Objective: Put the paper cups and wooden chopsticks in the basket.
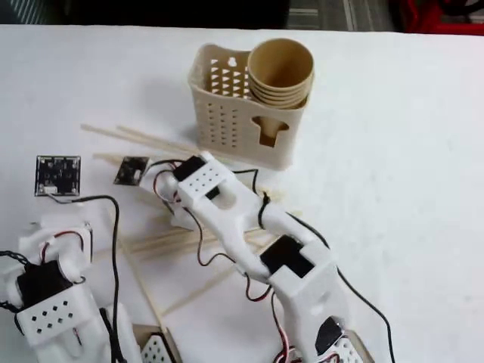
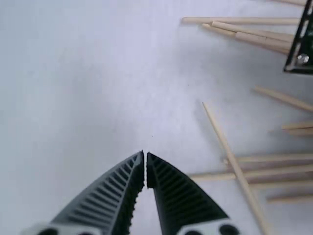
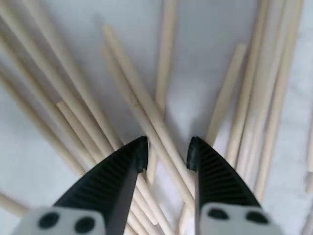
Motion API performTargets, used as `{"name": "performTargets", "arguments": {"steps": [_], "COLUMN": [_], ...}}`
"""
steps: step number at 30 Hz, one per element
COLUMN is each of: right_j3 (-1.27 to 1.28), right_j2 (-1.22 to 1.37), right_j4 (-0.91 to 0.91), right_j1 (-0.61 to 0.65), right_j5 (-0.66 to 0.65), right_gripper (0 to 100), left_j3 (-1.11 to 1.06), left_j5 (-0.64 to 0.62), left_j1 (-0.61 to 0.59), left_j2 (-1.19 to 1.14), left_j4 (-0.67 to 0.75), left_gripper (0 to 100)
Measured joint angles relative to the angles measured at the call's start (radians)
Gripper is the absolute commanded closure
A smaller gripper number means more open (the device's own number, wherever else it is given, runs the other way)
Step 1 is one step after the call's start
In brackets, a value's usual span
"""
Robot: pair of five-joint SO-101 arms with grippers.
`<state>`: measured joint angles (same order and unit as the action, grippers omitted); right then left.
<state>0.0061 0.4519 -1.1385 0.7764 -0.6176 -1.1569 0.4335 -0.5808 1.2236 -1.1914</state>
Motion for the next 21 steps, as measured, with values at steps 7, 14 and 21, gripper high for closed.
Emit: {"name": "performTargets", "arguments": {"steps": [7, 14, 21], "right_j3": [-0.009, -0.008, -0.008], "right_j2": [0.011, -0.028, -0.199], "right_j4": [0.009, -0.02, -0.094], "right_j1": [-0.034, -0.051, -0.064], "right_j5": [0.0, 0.0, -0.003], "right_gripper": [98.1, 98.1, 98.1], "left_j3": [0.0, 0.0, 0.0], "left_j5": [0.0, 0.0, 0.0], "left_j1": [0.0, 0.0, 0.0], "left_j2": [0.0, 0.0, 0.0], "left_j4": [0.0, 0.0, 0.0], "left_gripper": [97, 97, 97]}}
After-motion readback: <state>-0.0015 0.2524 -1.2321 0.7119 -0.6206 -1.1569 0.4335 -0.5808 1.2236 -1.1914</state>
